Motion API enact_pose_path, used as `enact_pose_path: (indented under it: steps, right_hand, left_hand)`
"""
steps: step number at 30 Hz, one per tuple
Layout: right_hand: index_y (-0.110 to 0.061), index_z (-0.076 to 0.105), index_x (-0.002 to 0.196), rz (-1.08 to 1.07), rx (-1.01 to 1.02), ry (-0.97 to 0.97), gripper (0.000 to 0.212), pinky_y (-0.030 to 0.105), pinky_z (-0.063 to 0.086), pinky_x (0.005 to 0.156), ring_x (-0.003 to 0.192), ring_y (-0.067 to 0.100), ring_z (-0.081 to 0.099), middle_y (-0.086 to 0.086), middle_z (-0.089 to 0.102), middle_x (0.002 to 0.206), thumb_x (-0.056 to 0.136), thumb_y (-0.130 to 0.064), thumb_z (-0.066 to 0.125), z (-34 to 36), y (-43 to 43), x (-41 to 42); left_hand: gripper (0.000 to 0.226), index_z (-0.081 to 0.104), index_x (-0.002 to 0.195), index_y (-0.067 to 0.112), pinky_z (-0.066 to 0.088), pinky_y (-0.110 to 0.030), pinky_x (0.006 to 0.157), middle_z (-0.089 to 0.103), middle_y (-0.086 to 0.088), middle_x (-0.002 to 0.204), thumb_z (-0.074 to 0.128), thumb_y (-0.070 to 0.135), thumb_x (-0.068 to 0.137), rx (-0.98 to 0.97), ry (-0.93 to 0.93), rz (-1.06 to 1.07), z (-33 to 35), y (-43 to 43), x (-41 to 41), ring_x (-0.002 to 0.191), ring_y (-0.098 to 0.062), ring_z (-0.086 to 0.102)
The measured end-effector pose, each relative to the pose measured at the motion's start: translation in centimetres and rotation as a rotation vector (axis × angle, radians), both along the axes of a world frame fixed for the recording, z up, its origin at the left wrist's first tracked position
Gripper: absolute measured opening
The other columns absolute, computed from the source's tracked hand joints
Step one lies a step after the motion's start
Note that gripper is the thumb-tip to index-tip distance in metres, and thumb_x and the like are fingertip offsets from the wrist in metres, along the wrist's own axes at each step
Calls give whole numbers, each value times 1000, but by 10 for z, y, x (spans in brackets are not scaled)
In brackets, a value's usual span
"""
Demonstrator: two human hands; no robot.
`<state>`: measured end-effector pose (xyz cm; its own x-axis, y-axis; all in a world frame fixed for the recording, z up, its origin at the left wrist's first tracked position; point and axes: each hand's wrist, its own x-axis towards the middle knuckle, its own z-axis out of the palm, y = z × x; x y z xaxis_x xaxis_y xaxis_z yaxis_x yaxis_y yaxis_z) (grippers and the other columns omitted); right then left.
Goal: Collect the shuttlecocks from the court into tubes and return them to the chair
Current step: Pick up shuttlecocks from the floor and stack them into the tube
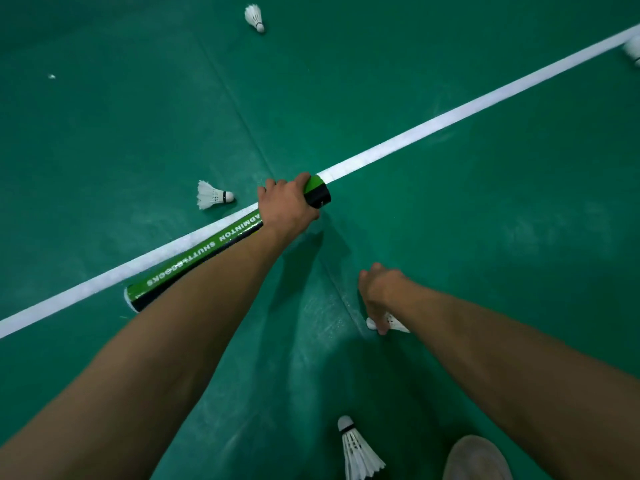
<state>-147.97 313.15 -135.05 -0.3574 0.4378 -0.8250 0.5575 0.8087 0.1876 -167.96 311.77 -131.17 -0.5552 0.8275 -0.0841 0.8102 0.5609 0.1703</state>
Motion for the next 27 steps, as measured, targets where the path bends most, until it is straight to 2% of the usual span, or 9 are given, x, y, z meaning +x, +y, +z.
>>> enact_pose_path:
  steps: [2, 5, 7, 9, 13, 17, 20, 23, 27]
  right_hand:
    - [-14, 54, 135, 25, -68, 23, 85, 42, 54, 95, 117, 28, 56, 6, 52, 131, 64, -40, 93, 14, 2, 2]
    - [-14, 64, 95, -3, -120, 123, 35, 30, 51, 77, 89, 25, 60, 3, 62, 97, 74, -32, 85, 31, 7, 3]
    - [-13, 57, 75, -49, -131, 181, 30, 27, 48, 65, 74, 24, 61, 1, 58, 79, 75, -31, 82, 28, 8, 9]
    - [-14, 60, 68, -149, -175, 246, 28, 26, 48, 56, 62, 18, 61, 1, 62, 73, 74, -33, 79, 23, 10, 13]
    - [-13, 69, 85, -522, -217, 571, 25, 22, 47, 46, 66, 20, 67, 8, 69, 84, 83, -37, 77, 24, 28, 11]
    - [-13, 68, 104, -1161, -240, 1085, 25, 30, 55, 51, 73, 24, 66, 7, 66, 94, 93, -34, 71, 56, 60, -2]
    - [-9, 63, 112, -1575, -382, 1316, 25, 34, 58, 52, 71, 23, 63, 11, 65, 100, 100, -31, 62, 93, 82, -10]
    - [-14, 61, 112, -1711, -487, 1462, 23, 41, 62, 74, 78, 22, 63, 7, 63, 98, 103, -34, 56, 118, 101, -15]
    - [-28, 59, 116, -1704, -507, 1538, 16, 50, 45, 96, 98, 20, 62, -2, 68, 114, 102, -35, 59, 125, 110, -22]
  left_hand:
    - [61, 54, 133, 31, 33, -40, 84, 68, -11, 108, 76, 47, 78, 17, -30, 0, 4, -1, 5, 108, -34, 52]
    - [65, 53, 135, 33, 38, -41, 90, 68, -10, 110, 77, 48, 77, 15, -29, -27, 11, -2, 8, 109, -34, 52]
    - [65, 54, 135, 34, 40, -42, 92, 69, -10, 111, 76, 48, 76, 21, -13, -42, 16, -5, 10, 109, -34, 53]
    - [67, 53, 137, 34, 41, -42, 93, 69, -10, 111, 77, 48, 76, 34, -3, -52, 20, -7, 9, 110, -34, 53]
    - [72, 50, 141, 36, 39, -41, 92, 70, -8, 112, 79, 49, 76, 70, -33, -52, 26, -11, 5, 110, -32, 53]
    - [76, 48, 144, 37, 36, -38, 90, 70, -6, 113, 79, 50, 76, 120, -60, -73, 30, -14, 5, 108, -30, 53]
    - [75, 49, 144, 37, 34, -37, 86, 70, -5, 112, 77, 51, 76, 162, -80, -89, 36, -13, 12, 107, -29, 52]
    - [77, 49, 145, 39, 31, -36, 83, 71, -4, 115, 77, 54, 74, 211, -121, -97, 40, -7, 23, 106, -29, 52]
    - [77, 50, 143, 40, 35, -35, 82, 73, -1, 114, 77, 56, 73, 287, -178, -137, 44, 1, 40, 102, -28, 55]
